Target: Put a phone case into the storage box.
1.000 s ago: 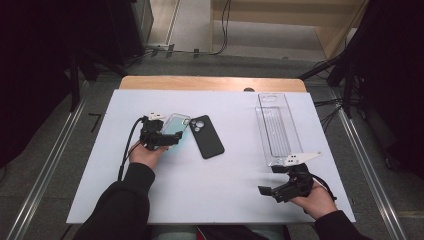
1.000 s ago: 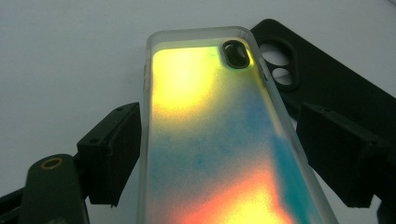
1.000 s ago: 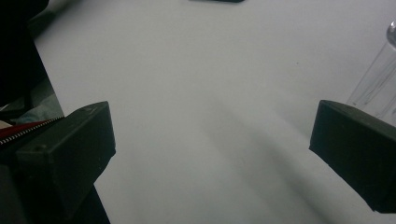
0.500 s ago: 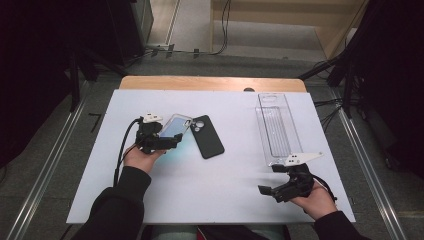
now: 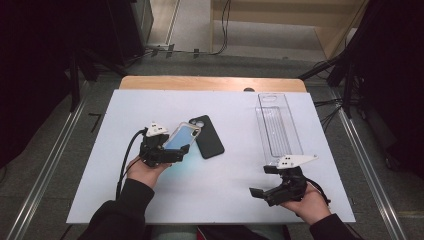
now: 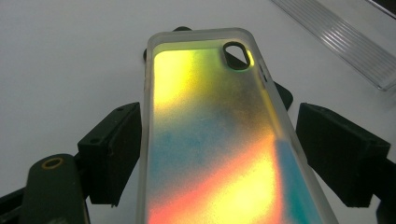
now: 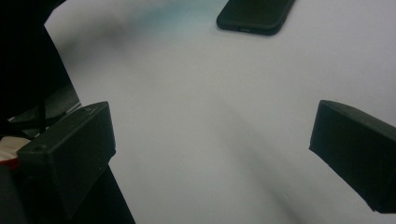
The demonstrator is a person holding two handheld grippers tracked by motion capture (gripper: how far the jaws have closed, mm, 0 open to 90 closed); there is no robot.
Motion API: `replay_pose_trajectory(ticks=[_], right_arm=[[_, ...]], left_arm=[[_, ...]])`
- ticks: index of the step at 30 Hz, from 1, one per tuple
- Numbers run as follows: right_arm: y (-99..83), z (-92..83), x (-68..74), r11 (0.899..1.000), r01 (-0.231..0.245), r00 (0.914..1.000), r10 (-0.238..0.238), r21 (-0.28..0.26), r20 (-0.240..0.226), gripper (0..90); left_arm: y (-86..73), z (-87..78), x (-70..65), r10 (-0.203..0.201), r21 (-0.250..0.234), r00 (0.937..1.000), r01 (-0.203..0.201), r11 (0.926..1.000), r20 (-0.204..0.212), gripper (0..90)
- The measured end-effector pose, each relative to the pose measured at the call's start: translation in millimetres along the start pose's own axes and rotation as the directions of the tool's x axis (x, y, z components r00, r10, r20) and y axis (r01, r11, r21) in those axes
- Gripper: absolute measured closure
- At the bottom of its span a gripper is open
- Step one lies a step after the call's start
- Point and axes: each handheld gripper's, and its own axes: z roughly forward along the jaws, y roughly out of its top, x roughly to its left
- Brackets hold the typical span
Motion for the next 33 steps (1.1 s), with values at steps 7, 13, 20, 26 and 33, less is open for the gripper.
replay_pose_trajectory(ticks=[7, 13, 20, 26, 33], right_arm=[[7.1, -1.0, 5.1, 0.998, -0.038, 0.9993, 0.038, -0.048, 0.001, 0.0], [17.3, 0.2, 10.5, 0.994, -0.066, 0.9977, 0.067, -0.086, 0.010, 0.0], [28.0, 1.8, 15.0, 0.990, -0.087, 0.9960, 0.089, -0.113, 0.010, 0.0], [41.4, 8.6, 18.1, 0.984, -0.114, 0.9932, 0.116, -0.136, 0.009, 0.0], [53.6, 17.5, 20.1, 0.981, -0.133, 0.9909, 0.134, -0.142, -0.002, 0.0]], left_arm=[[-7.2, 2.2, -17.4, 0.007, -0.014, 1.0000, -0.007, 0.9999, -0.001, 16.9], [-14.1, 3.8, -34.0, 0.009, -0.055, 0.9998, -0.010, 0.9985, -0.019, 16.9], [-26.9, 6.5, -53.6, 0.014, -0.116, 0.9988, -0.020, 0.9930, -0.047, 16.9], [-38.6, 4.5, -69.1, -0.015, -0.202, 0.9983, 0.003, 0.9793, -0.056, 16.9], [-45.5, 1.6, -78.2, -0.008, -0.256, 0.9971, -0.012, 0.9667, -0.076, 16.9]])
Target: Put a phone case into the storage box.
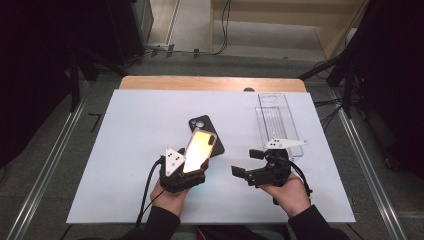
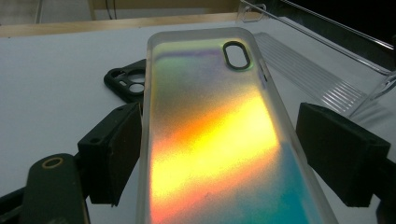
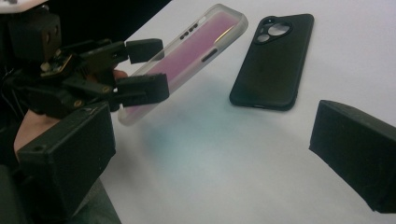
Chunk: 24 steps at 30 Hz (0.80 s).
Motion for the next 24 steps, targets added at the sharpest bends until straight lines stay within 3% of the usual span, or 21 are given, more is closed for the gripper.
replay_pose_trajectory(ticks=[10, 15, 18, 19, 20, 21, 24], right_arm=[[12.7, 19.3, -3.0, 0.999, -0.046, 0.9989, 0.046, 0.000, -0.006, 0.0], [15.1, 29.5, -1.9, 0.999, -0.037, 0.9991, 0.037, 0.011, 0.019, 0.0], [16.5, 36.1, -3.5, 0.997, -0.074, 0.9973, 0.074, 0.011, 0.004, 0.0], [17.7, 38.8, -6.4, 0.995, -0.100, 0.9950, 0.100, -0.001, -0.007, 10.4], [17.7, 38.8, -6.4, 0.995, -0.100, 0.9950, 0.100, -0.001, -0.007, 10.4], [19.5, 41.8, -10.0, 0.991, -0.131, 0.9910, 0.130, -0.010, -0.030, 11.4], [21.6, 45.7, -12.1, 0.988, -0.152, 0.9882, 0.152, 0.002, -0.022, 11.5]], left_arm=[[-12.8, -2.1, -16.6, 0.029, -0.014, 0.9996, -0.029, 0.9995, 0.008, 16.9], [-14.5, -2.0, -18.6, 0.043, -0.014, 0.9991, -0.043, 0.9990, 0.002, 16.9], [-15.5, -3.2, -20.8, 0.053, -0.043, 0.9986, -0.052, 0.9977, 0.005, 16.9], [-16.6, -3.0, -23.2, 0.062, -0.049, 0.9981, -0.062, 0.9969, 0.007, 16.9], [-16.6, -3.0, -23.2, 0.062, -0.049, 0.9981, -0.062, 0.9969, 0.007, 16.9], [-17.8, -2.5, -25.7, 0.064, -0.049, 0.9979, -0.063, 0.9968, 0.009, 16.9], [-18.4, -2.0, -26.9, 0.065, -0.052, 0.9977, -0.064, 0.9966, 0.017, 16.9]])
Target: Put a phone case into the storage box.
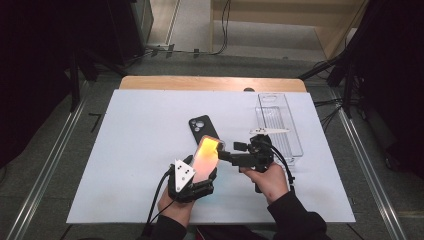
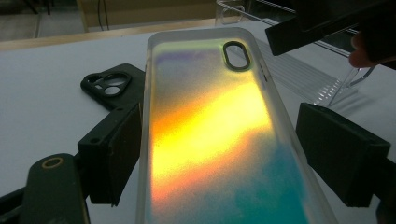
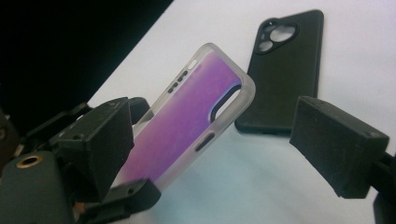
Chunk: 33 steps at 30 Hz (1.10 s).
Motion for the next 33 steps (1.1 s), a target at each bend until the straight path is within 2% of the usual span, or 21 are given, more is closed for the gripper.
replay_pose_trajectory(ticks=[3, 5, 6, 7, 10, 11, 12, 13, 14, 15, 16, 17, 18, 19, 22, 28, 33], right_arm=[[2.0, 4.5, -1.5, 1.000, -0.024, 0.9997, 0.024, 0.009, -0.006, 12.8], [3.6, 9.0, -4.0, 0.998, -0.059, 0.9980, 0.060, 0.018, -0.022, 20.3], [3.6, 9.0, -4.0, 0.998, -0.059, 0.9980, 0.060, 0.018, -0.022, 20.3], [4.6, 11.9, -6.3, 0.995, -0.095, 0.9948, 0.096, 0.025, -0.035, 22.7], [5.5, 14.8, -7.6, 0.993, -0.110, 0.9930, 0.111, 0.034, -0.040, 25.7], [6.3, 17.9, -8.4, 0.992, -0.116, 0.9924, 0.118, 0.049, -0.037, 31.0], [6.3, 17.9, -8.4, 0.992, -0.116, 0.9924, 0.118, 0.049, -0.037, 31.0], [7.3, 19.7, -8.4, 0.988, -0.143, 0.9885, 0.146, 0.066, -0.040, 37.6], [7.3, 19.7, -8.4, 0.988, -0.143, 0.9885, 0.146, 0.066, -0.040, 37.6], [8.5, 21.5, -9.4, 0.980, -0.182, 0.9813, 0.186, 0.083, -0.048, 47.0], [8.5, 21.5, -9.4, 0.980, -0.182, 0.9813, 0.186, 0.083, -0.048, 47.0], [9.8, 21.9, -10.4, 0.970, -0.221, 0.9728, 0.227, 0.100, -0.047, 56.6], [9.8, 21.9, -10.4, 0.970, -0.221, 0.9728, 0.227, 0.100, -0.047, 56.6], [10.2, 20.9, -10.5, 0.971, -0.222, 0.9727, 0.227, 0.087, -0.050, 65.5], [11.0, 18.4, -10.2, 0.972, -0.223, 0.9723, 0.227, 0.073, -0.053, 69.1], [12.9, 13.8, -9.0, 0.964, -0.257, 0.9612, 0.262, 0.065, -0.086, 73.3], [13.6, 12.6, -8.9, 0.959, -0.273, 0.9541, 0.280, 0.071, -0.108, 75.6]], left_arm=[[0.6, 0.0, -0.4, -0.016, -0.013, 0.9998, 0.016, 0.9998, 0.009, 16.9], [1.1, -0.3, 0.2, -0.026, -0.018, 0.9996, 0.026, 0.9995, 0.013, 16.9], [1.2, -0.5, 0.7, -0.031, -0.016, 0.9994, 0.032, 0.9994, 0.017, 16.9], [1.4, -0.8, 0.9, -0.045, -0.014, 0.9988, 0.045, 0.9989, 0.021, 16.9], [1.5, -0.7, 0.1, -0.059, -0.018, 0.9978, 0.060, 0.9980, 0.029, 16.9], [1.9, -1.0, -1.4, -0.071, -0.019, 0.9968, 0.071, 0.9973, 0.037, 16.9], [1.9, -1.0, -1.4, -0.071, -0.019, 0.9968, 0.071, 0.9973, 0.037, 16.9], [2.3, -1.3, -1.9, -0.077, -0.017, 0.9960, 0.078, 0.9968, 0.046, 16.8], [2.5, -1.3, -2.4, -0.084, -0.015, 0.9953, 0.085, 0.9962, 0.047, 16.8], [2.9, -1.5, -2.7, -0.104, -0.009, 0.9931, 0.105, 0.9945, 0.053, 16.8], [2.9, -1.5, -2.7, -0.104, -0.009, 0.9931, 0.105, 0.9945, 0.053, 16.8], [3.1, -1.8, -2.7, -0.114, -0.010, 0.9919, 0.114, 0.9934, 0.057, 16.8], [3.1, -1.8, -2.7, -0.114, -0.010, 0.9919, 0.114, 0.9934, 0.057, 16.8], [3.2, -2.0, -2.6, -0.114, -0.014, 0.9919, 0.115, 0.9933, 0.056, 16.8], [3.3, -2.0, -3.2, -0.111, -0.018, 0.9922, 0.112, 0.9935, 0.056, 16.8], [2.8, -1.4, -4.5, -0.100, -0.025, 0.9934, 0.102, 0.9945, 0.056, 16.8], [2.3, 0.6, -4.5, -0.092, -0.009, 0.9938, 0.093, 0.9956, 0.061, 16.6]])
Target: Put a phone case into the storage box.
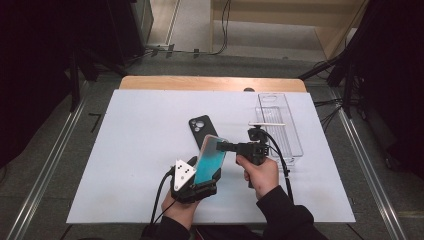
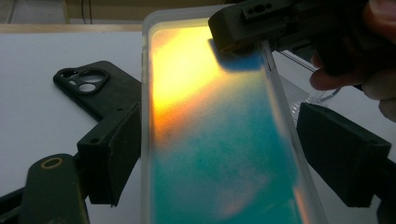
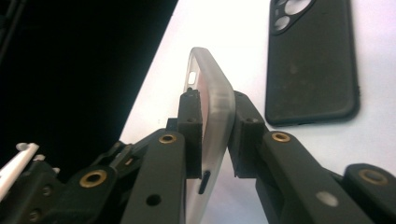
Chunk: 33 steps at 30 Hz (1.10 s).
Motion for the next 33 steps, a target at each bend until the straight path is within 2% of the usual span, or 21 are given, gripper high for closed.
replay_pose_trajectory(ticks=[9, 12, 13, 14, 20, 21, 23, 24, 27, 28, 29, 30, 31, 33], right_arm=[[2.0, -3.6, 7.5, 1.000, 0.008, 0.9998, -0.008, 0.006, -0.019, 77.3], [2.2, -5.0, 10.7, 1.000, 0.026, 0.9995, -0.026, 0.002, -0.019, 78.0], [2.2, -5.0, 10.7, 1.000, 0.026, 0.9995, -0.026, 0.002, -0.019, 78.0], [2.7, -6.3, 13.2, 0.999, 0.047, 0.9989, -0.047, -0.001, -0.002, 78.0], [4.1, -10.6, 15.7, 0.997, 0.069, 0.9973, -0.068, -0.018, 0.027, 78.0], [4.3, -12.8, 18.0, 0.995, 0.100, 0.9937, -0.099, -0.024, 0.053, 78.0], [4.4, -13.6, 19.3, 0.993, 0.116, 0.9915, -0.114, -0.026, 0.063, 78.0], [4.3, -14.6, 22.5, 0.987, 0.159, 0.9832, -0.155, -0.029, 0.096, 77.9], [4.4, -15.9, 25.7, 0.979, 0.203, 0.9719, -0.199, -0.023, 0.126, 77.9], [4.2, -16.2, 26.9, 0.974, 0.225, 0.9661, -0.220, -0.026, 0.136, 77.9], [4.2, -16.2, 26.9, 0.974, 0.225, 0.9661, -0.220, -0.026, 0.136, 77.9], [3.2, -17.0, 29.3, 0.963, 0.268, 0.9530, -0.261, -0.024, 0.154, 77.9], [3.2, -17.0, 29.3, 0.963, 0.268, 0.9530, -0.261, -0.024, 0.154, 77.9], [1.9, -18.1, 31.6, 0.954, 0.299, 0.9410, -0.291, -0.021, 0.173, 77.9]], left_arm=[[1.1, 0.3, 1.5, 0.006, -0.004, 0.9998, -0.006, 1.0000, 0.018, 16.1], [4.7, 3.8, 2.0, -0.003, 0.042, 0.9990, 0.002, 0.9991, 0.045, 13.3], [4.7, 3.8, 2.0, -0.003, 0.042, 0.9990, 0.002, 0.9991, 0.045, 11.8], [5.8, 5.0, 1.0, -0.006, 0.075, 0.9992, 0.003, 0.9972, 0.040, 10.7], [7.8, 5.0, 1.5, -0.014, 0.117, 0.9982, 0.007, 0.9931, 0.059, 10.8], [9.1, 4.6, 1.6, -0.011, 0.128, 0.9981, 0.003, 0.9918, 0.060, 10.9], [11.9, 5.0, 1.6, -0.001, 0.155, 0.9984, -0.008, 0.9878, 0.056, 10.9], [14.1, 4.9, 2.1, 0.004, 0.171, 0.9980, -0.015, 0.9851, 0.063, 11.1], [16.5, 4.6, 3.3, -0.007, 0.192, 0.9968, -0.009, 0.9814, 0.080, 12.5], [19.1, 4.5, 5.4, -0.016, 0.213, 0.9944, -0.007, 0.9770, 0.105, 12.7], [19.1, 4.5, 5.4, -0.016, 0.213, 0.9944, -0.007, 0.9770, 0.105, 13.6], [22.0, 4.1, 7.3, -0.025, 0.224, 0.9924, -0.002, 0.9745, 0.121, 13.6], [22.0, 4.1, 7.3, -0.025, 0.224, 0.9924, -0.002, 0.9745, 0.121, 13.6], [26.1, 4.1, 10.3, -0.041, 0.242, 0.9899, 0.007, 0.9702, 0.136, 13.6]])
